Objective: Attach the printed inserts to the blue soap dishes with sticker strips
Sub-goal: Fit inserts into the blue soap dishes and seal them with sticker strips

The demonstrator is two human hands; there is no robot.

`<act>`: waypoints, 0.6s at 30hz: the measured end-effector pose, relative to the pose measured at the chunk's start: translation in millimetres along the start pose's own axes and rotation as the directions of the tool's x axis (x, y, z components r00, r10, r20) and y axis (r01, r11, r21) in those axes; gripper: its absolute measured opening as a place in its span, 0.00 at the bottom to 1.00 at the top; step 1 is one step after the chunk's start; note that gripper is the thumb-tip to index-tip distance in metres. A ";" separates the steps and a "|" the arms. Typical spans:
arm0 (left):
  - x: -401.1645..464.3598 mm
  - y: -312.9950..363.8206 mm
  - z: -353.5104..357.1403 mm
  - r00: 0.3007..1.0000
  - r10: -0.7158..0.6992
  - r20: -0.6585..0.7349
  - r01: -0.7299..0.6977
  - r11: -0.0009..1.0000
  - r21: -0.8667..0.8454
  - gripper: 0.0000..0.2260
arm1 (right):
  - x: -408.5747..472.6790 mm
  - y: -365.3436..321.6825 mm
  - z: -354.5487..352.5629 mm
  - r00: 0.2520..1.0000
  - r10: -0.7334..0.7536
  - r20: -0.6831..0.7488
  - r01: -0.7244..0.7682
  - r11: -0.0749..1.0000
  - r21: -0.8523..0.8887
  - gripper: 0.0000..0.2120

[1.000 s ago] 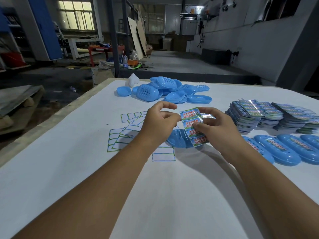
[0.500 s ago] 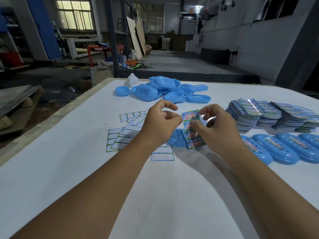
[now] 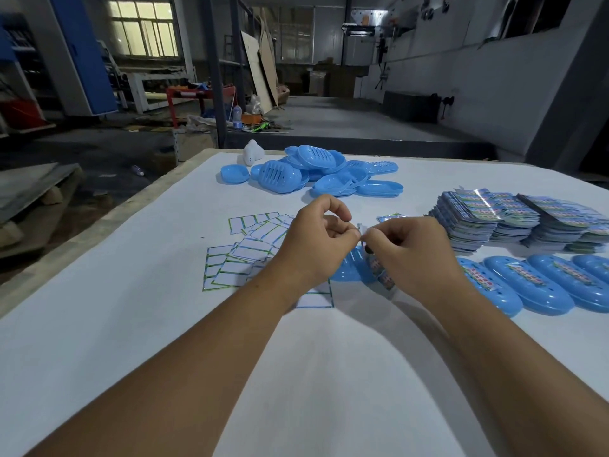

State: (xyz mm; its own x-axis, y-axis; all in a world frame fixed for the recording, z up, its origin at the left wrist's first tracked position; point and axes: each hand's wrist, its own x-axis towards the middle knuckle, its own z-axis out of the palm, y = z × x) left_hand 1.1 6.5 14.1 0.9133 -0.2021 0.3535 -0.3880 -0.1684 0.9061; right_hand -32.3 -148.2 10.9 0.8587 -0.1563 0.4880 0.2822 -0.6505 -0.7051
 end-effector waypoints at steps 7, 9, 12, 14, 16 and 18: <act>3.4 -1.7 0.1 0.998 0.007 -0.070 -0.002 0.997 0.072 0.11 | 4.4 1.3 -0.4 0.998 0.060 -0.009 -0.060 0.998 0.025 0.19; 3.6 -1.3 -1.2 0.996 -0.006 -0.088 0.013 0.997 0.075 0.11 | 5.4 2.3 -0.4 0.996 0.089 -0.001 -0.088 0.994 0.065 0.16; 2.2 -1.7 -1.9 0.996 -0.023 -0.083 0.028 0.998 0.058 0.05 | 6.1 1.6 -0.8 0.994 0.109 0.015 -0.110 0.989 0.095 0.15; 1.1 -1.4 -1.0 0.997 -0.025 -0.074 0.030 0.997 0.067 0.03 | 7.4 2.0 -0.6 0.992 0.125 0.012 -0.125 0.986 0.113 0.14; 2.1 -1.8 -1.1 0.995 -0.033 -0.091 0.041 0.996 0.080 0.05 | 9.6 4.2 -0.9 0.986 0.164 -0.019 -0.161 0.981 0.105 0.14; 4.1 -2.2 -3.9 0.991 -0.036 -0.126 0.050 0.992 0.112 0.06 | 11.9 7.9 -2.8 0.974 0.221 -0.048 -0.215 0.971 0.102 0.14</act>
State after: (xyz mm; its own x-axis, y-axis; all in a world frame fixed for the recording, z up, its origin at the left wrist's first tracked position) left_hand 6.1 9.8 14.5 0.9349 -0.0727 0.3475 -0.3534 -0.2850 0.8910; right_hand -21.0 -157.3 12.6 0.8785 -0.3314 0.3442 0.1331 -0.5221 -0.8424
